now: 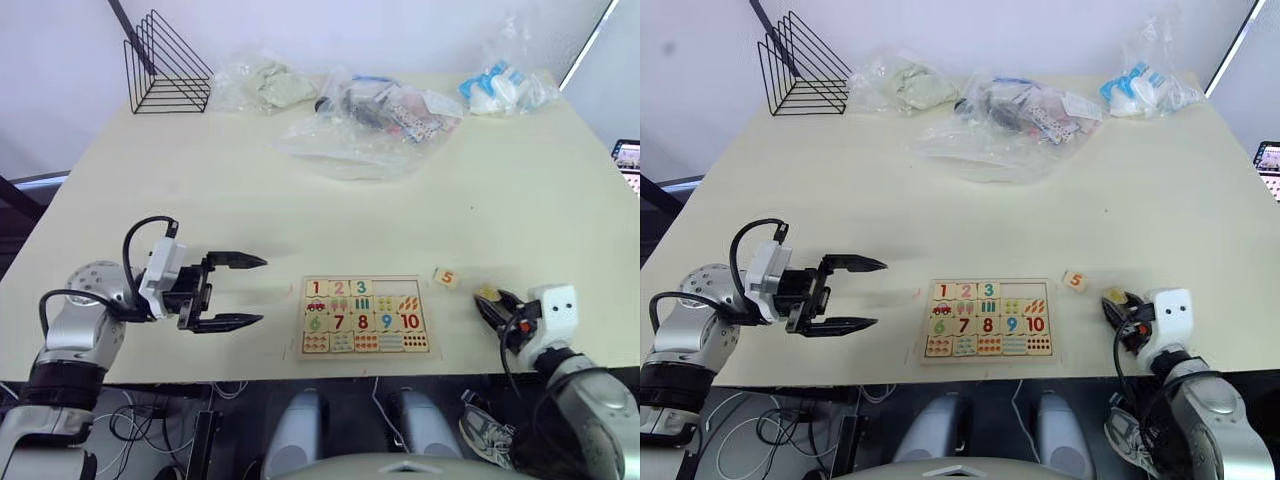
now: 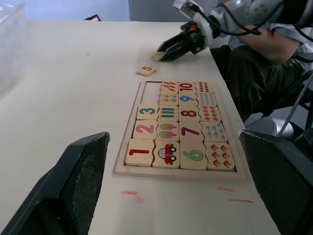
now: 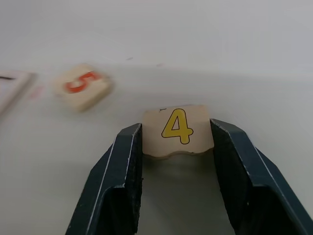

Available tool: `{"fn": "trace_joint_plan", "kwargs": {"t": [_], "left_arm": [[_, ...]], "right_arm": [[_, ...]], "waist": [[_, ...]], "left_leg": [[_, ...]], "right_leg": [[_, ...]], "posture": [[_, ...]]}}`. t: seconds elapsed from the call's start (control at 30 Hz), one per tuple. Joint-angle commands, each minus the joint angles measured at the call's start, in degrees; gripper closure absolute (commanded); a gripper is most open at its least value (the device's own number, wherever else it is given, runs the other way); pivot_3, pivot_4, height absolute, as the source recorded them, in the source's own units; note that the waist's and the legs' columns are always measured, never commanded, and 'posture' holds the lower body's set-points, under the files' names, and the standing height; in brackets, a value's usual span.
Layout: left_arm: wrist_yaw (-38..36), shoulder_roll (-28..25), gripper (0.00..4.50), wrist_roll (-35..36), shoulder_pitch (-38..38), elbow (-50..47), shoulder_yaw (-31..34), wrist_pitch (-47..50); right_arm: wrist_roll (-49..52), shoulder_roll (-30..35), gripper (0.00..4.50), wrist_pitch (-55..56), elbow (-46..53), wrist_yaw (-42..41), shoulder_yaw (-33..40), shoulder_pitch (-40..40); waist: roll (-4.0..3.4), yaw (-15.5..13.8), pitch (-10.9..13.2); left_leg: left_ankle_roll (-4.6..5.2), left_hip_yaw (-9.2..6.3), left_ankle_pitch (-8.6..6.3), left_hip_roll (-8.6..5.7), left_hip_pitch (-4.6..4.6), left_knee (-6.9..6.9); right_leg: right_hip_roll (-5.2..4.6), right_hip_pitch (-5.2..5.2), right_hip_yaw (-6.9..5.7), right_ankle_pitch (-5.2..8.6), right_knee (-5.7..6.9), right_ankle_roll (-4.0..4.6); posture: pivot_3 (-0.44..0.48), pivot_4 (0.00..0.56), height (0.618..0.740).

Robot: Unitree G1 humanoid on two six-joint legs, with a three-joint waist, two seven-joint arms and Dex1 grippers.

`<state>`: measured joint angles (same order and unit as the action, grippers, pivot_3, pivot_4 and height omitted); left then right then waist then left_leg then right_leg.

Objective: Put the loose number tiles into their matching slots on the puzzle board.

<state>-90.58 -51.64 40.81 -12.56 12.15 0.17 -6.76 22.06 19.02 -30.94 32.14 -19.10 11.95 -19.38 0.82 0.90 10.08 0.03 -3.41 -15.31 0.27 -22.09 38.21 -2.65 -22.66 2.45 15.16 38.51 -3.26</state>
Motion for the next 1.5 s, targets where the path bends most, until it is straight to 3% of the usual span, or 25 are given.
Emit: {"fn": "trace_joint_plan", "kwargs": {"t": [0.03, 0.37, 0.57, 0.6, 0.73, 1.0, 1.23, 1.5], "left_arm": [[-1.9, -0.7, 0.0, 1.6, -0.1, -1.4, 0.8, -0.7], [-1.9, 0.0, 0.0, 1.5, -1.4, -0.8, 0.4, 0.0], [-1.9, 0.4, 0.0, 1.2, -1.2, -0.5, 0.3, -0.3], [-1.9, 0.4, 0.0, 1.2, -1.1, -0.5, 0.3, -0.3], [-1.9, 0.6, 0.0, 1.1, -0.6, -0.9, 0.4, -0.3], [-1.9, 0.5, 0.0, 1.4, 0.4, -1.6, 1.1, -0.1], [-1.9, 0.5, 0.0, 1.3, 1.1, -2.2, 1.2, 0.3], [-1.9, 0.7, 0.0, 0.8, 1.5, -2.5, 1.1, -0.4]], "right_arm": [[0.4, -3.0, 3.0, -3.9, 7.7, 5.6, -1.1, -2.1], [-1.5, -7.2, 3.0, -6.2, 10.6, 11.5, -5.7, -5.3], [-0.4, -5.6, 0.2, -6.0, 10.1, 9.9, -3.3, -5.2], [-0.2, -5.0, 0.08, -5.7, 10.2, 9.1, -2.8, -5.2], [0.3, -1.9, 0.08, -2.7, 10.3, 4.6, -1.0, -6.0], [6.2, 7.4, 0.08, 5.8, 6.7, -12.9, 5.3, -7.1], [9.0, 18.0, 0.08, 11.3, -3.5, -28.1, 8.2, -1.2], [8.3, 29.2, 0.08, 17.3, -18.4, -47.5, 4.5, 11.1]], "waist": [[0.0, 0.0, 0.0], [0.03, -0.3, 0.0], [0.05, -0.4, 0.0], [0.05, -0.4, 0.0], [0.04, -0.1, 0.0], [0.03, 0.1, 0.0], [0.04, 0.0, 0.0], [0.03, 0.0, 0.0]], "left_leg": [[0.0, 0.02, 0.0, 0.0, 0.0, 0.01], [0.0, -0.32, 0.0, 0.01, -0.36, -0.04], [-0.01, -0.46, 0.0, 0.0, -0.43, -0.02], [0.0, -0.47, 0.0, 0.0, -0.43, 0.0], [-0.01, -0.36, 0.0, -0.05, -0.44, 0.08], [0.0, -0.29, 0.0, -0.02, -0.33, 0.08], [0.0, -0.24, 0.0, -0.04, -0.32, 0.11], [0.0, -0.2, 0.01, -0.03, -0.31, 0.11]], "right_leg": [[0.0, -0.01, 0.02, 0.0, -0.01, 0.0], [0.03, -0.16, -0.67, 0.14, -0.01, 0.24], [0.03, -0.15, -0.84, 0.17, -0.01, 0.29], [0.01, -0.12, -0.85, 0.17, -0.02, 0.28], [-0.04, -0.11, -0.78, 0.15, -0.03, 0.25], [0.07, -0.1, -0.7, 0.16, 0.05, 0.27], [0.05, -0.08, -0.66, 0.15, 0.05, 0.26], [0.07, -0.08, -0.64, 0.14, 0.06, 0.26]], "posture": [[0.0, 0.15, 0.74], [0.0, 0.15, 0.74], [0.0, 0.15, 0.74], [0.0, 0.15, 0.74], [0.0, 0.15, 0.74], [0.0, 0.15, 0.74], [0.0, 0.15, 0.74], [0.0, 0.15, 0.74]]}}
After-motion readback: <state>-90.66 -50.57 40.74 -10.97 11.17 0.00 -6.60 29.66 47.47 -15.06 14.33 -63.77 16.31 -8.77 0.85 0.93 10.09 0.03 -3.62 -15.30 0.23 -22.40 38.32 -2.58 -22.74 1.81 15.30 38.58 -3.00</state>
